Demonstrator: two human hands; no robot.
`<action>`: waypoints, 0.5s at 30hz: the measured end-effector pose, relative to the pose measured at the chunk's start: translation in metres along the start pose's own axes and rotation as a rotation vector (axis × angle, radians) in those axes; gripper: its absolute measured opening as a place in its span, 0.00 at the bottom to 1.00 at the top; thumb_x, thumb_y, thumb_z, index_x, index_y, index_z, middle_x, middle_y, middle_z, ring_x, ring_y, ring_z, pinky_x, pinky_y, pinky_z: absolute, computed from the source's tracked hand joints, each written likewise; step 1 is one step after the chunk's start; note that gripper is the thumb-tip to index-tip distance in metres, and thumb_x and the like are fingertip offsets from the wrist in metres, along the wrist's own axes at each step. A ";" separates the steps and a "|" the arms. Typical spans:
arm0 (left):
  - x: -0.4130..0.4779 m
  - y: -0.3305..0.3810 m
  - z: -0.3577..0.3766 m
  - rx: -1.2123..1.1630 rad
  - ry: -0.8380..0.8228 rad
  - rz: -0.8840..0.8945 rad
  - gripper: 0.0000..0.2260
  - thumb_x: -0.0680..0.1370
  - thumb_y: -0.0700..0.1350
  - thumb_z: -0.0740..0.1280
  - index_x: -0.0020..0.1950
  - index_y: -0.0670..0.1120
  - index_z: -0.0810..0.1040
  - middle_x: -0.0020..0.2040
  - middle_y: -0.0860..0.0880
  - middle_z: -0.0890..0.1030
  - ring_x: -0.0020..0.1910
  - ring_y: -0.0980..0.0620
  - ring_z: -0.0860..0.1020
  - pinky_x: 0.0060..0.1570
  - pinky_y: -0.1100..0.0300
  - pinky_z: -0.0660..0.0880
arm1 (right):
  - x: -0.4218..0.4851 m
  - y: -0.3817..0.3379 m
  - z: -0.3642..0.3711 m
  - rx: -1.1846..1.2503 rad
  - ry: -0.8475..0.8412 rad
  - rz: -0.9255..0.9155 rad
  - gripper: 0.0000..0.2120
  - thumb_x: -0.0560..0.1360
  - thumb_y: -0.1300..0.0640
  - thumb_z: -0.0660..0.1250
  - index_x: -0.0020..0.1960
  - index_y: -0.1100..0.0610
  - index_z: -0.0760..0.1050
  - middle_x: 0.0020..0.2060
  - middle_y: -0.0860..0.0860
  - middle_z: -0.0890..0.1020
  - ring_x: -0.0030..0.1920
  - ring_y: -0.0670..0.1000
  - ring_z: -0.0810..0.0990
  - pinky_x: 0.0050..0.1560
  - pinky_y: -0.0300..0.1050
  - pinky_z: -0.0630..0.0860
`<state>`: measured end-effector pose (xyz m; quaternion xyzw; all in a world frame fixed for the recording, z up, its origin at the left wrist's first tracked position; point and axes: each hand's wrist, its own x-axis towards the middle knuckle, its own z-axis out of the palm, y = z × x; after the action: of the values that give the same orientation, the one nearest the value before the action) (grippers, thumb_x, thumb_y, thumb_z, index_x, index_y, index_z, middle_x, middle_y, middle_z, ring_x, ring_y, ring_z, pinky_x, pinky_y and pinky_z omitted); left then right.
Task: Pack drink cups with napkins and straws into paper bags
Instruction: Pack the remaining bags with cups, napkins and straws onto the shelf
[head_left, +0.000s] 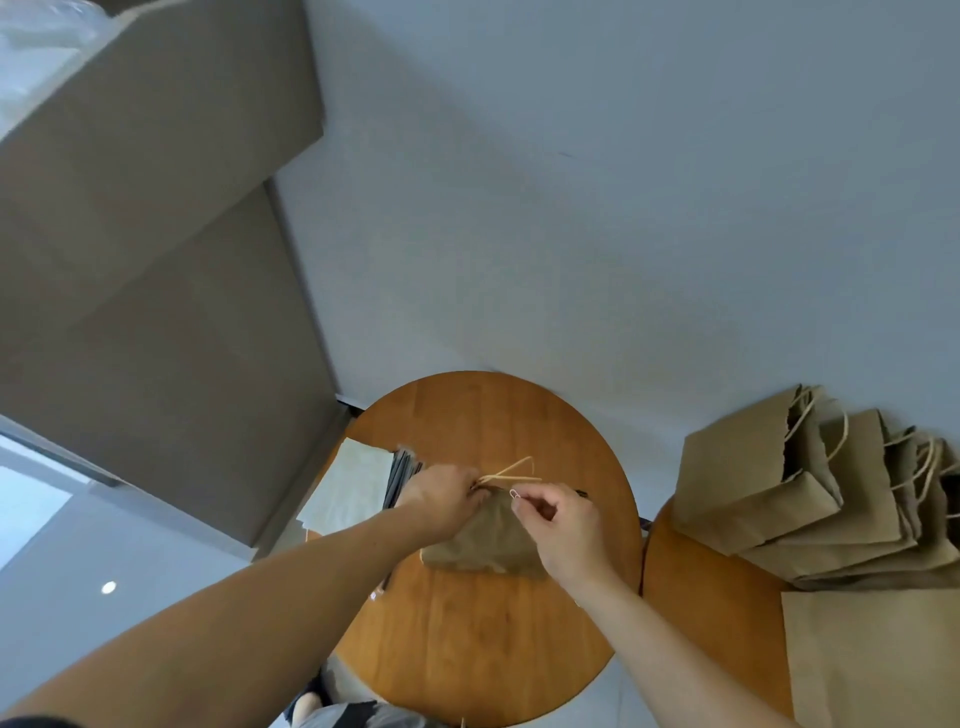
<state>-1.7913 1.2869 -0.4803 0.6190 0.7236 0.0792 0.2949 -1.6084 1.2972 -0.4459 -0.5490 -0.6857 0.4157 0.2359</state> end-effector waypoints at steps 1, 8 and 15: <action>0.000 0.000 0.000 -0.001 0.001 0.000 0.07 0.82 0.53 0.60 0.44 0.56 0.71 0.34 0.59 0.71 0.37 0.55 0.73 0.32 0.60 0.68 | 0.000 0.000 0.000 -0.022 0.002 -0.022 0.05 0.77 0.58 0.71 0.50 0.51 0.84 0.45 0.46 0.82 0.46 0.41 0.80 0.50 0.37 0.77; 0.002 -0.001 0.003 -0.001 0.020 -0.007 0.13 0.82 0.53 0.60 0.38 0.58 0.67 0.33 0.58 0.70 0.33 0.58 0.71 0.29 0.64 0.63 | 0.006 -0.005 0.003 -0.183 0.077 -0.184 0.03 0.77 0.59 0.71 0.49 0.56 0.83 0.44 0.49 0.81 0.41 0.46 0.80 0.45 0.40 0.78; -0.001 0.002 0.008 0.067 0.039 0.063 0.09 0.83 0.52 0.58 0.44 0.53 0.71 0.38 0.53 0.75 0.37 0.51 0.73 0.35 0.58 0.67 | 0.007 -0.004 0.004 -0.376 0.038 -0.386 0.05 0.76 0.63 0.71 0.50 0.59 0.84 0.45 0.52 0.85 0.45 0.50 0.83 0.46 0.44 0.81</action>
<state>-1.7855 1.2843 -0.4858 0.6494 0.7117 0.0762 0.2569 -1.6160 1.3027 -0.4454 -0.4499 -0.8384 0.2180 0.2174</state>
